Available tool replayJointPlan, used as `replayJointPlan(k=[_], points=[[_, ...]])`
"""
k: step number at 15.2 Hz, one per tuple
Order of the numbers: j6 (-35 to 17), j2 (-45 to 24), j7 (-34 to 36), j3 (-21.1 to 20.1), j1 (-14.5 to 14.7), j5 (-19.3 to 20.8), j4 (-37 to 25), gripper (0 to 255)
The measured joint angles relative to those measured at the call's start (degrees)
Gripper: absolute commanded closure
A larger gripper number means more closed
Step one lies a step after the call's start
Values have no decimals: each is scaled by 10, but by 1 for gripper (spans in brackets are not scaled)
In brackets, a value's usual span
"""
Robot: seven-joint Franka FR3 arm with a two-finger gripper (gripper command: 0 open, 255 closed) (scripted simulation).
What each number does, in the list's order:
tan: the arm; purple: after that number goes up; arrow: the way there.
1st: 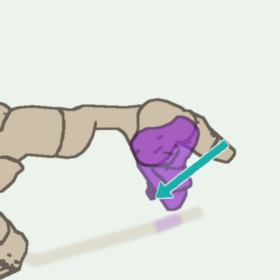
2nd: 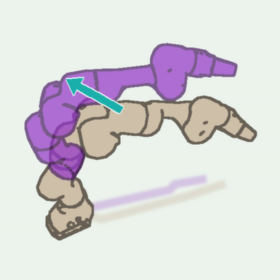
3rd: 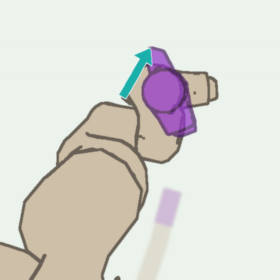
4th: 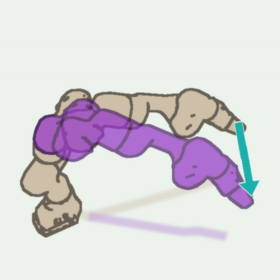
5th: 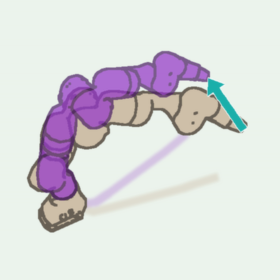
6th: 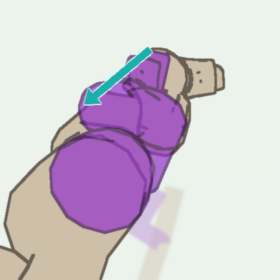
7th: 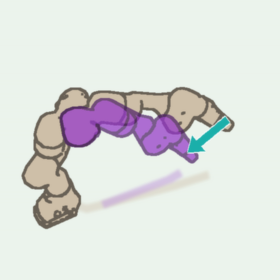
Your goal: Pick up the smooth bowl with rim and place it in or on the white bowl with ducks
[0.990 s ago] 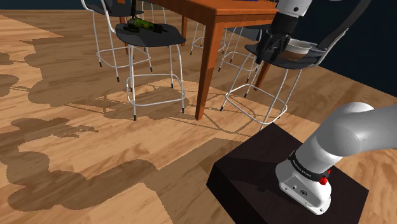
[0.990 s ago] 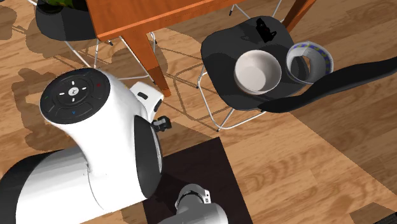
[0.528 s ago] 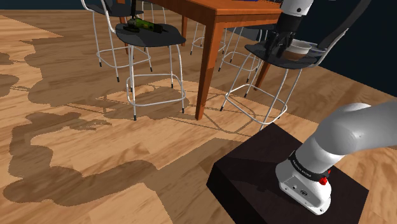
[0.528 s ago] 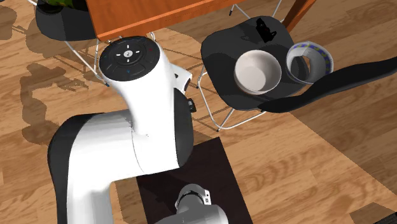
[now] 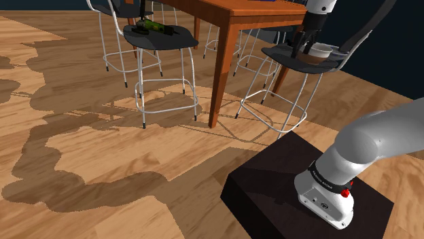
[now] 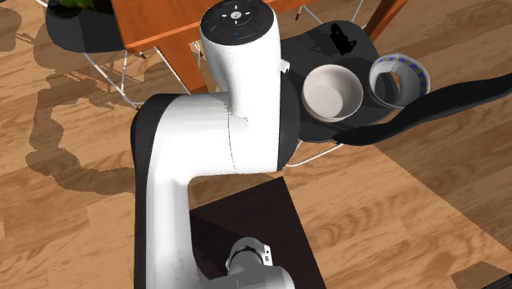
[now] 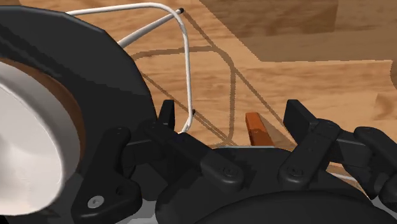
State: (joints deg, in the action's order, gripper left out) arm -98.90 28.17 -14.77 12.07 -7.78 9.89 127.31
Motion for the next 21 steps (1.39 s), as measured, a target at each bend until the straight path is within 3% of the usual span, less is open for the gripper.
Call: replayJointPlan(k=[11,21], points=[[-22,-147,-118,74,-32,55,-151,0],[-78,-161,-123,87,-38,60,-111,0]])
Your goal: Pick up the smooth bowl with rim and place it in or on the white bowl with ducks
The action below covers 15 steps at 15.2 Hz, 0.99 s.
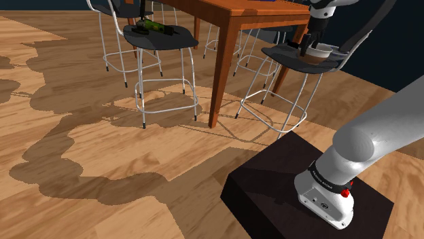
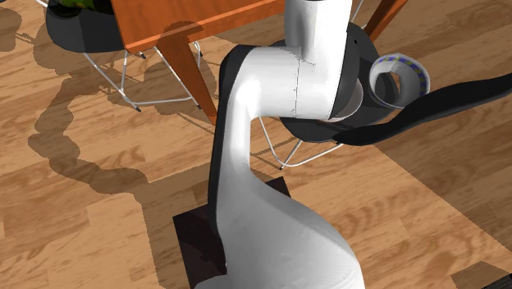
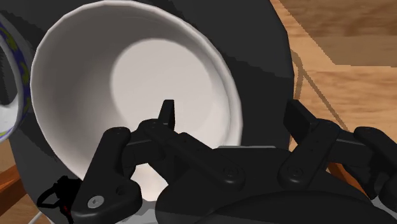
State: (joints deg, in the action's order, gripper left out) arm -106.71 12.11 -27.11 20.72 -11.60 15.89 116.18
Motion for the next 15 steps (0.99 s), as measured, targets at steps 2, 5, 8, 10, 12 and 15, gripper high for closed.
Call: replayJointPlan(k=[2,5,8,10,12,15], points=[[-1,0,0,0,0,0,1,0],[-1,0,0,0,0,0,1,255],[-1,0,0,0,0,0,1,255],[-1,0,0,0,0,0,1,255],[-1,0,0,0,0,0,1,255],[-1,0,0,0,0,0,1,255]])
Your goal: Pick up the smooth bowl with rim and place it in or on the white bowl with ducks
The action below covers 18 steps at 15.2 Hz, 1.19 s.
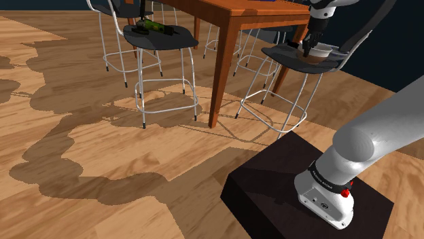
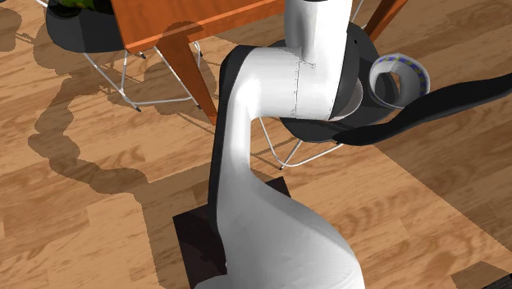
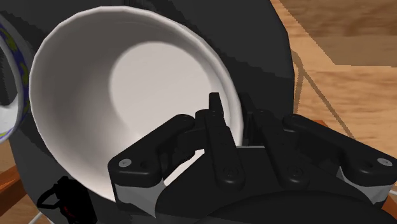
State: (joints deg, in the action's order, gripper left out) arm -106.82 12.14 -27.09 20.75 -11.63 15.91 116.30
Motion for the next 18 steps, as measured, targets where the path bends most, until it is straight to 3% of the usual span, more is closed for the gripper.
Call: replayJointPlan(k=[18], points=[[126,-9,-27,-6,4,-10,-138,255]])
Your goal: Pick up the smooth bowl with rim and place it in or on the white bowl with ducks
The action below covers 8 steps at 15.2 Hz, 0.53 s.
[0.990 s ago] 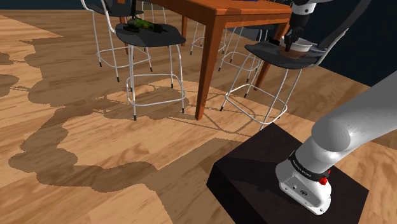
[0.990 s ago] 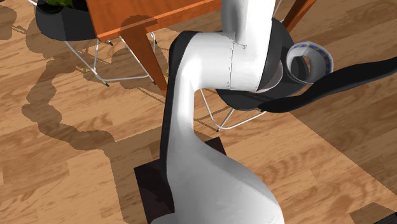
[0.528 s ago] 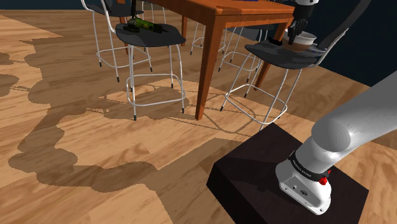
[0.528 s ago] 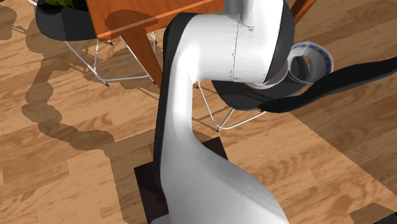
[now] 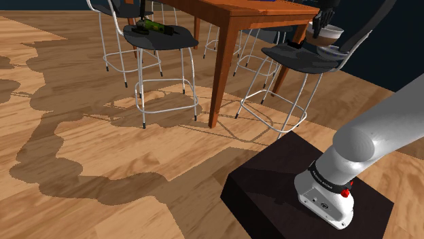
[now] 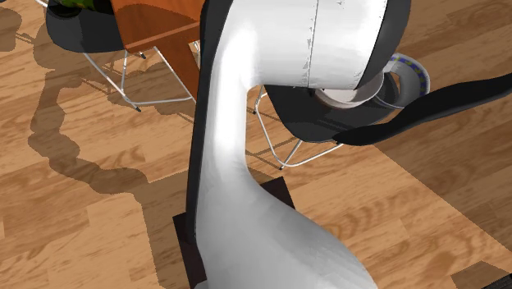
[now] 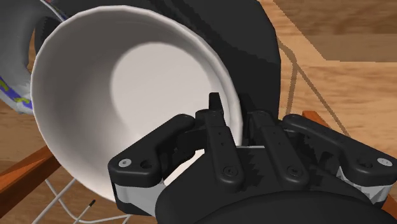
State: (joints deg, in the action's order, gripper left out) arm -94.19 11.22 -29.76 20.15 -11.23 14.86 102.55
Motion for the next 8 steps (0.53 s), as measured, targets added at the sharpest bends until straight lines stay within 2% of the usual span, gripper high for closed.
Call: replayJointPlan(k=[5,8], points=[[40,-13,-8,-1,2,-5,-53,255],[44,-44,-43,20,-10,-15,-93,255]])
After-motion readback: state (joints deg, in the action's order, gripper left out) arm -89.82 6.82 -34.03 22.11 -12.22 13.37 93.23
